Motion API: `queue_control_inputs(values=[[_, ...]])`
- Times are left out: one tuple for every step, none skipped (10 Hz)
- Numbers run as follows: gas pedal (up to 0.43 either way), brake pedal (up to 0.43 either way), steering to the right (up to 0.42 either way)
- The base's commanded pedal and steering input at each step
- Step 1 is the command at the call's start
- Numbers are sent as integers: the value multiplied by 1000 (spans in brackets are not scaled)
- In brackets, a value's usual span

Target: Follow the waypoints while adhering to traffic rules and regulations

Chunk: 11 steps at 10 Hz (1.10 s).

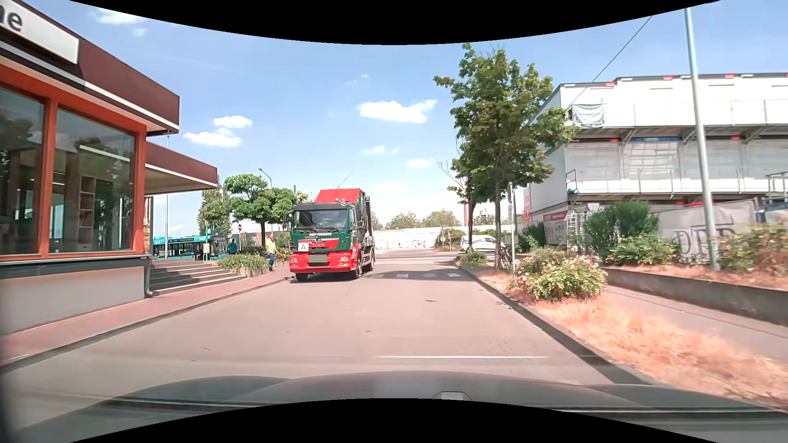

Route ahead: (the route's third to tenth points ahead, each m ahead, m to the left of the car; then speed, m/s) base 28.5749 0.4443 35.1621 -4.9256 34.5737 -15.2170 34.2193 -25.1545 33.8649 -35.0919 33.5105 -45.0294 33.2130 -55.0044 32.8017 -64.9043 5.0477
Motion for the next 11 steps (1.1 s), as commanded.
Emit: queue_control_inputs(values=[[39, 0, 9], [0, 0, 11], [0, 0, 10], [0, 0, 11], [0, 0, 11], [0, 0, 10], [0, 0, 7], [0, 18, 5], [0, 73, 4], [0, 146, 4], [0, 165, 3]])
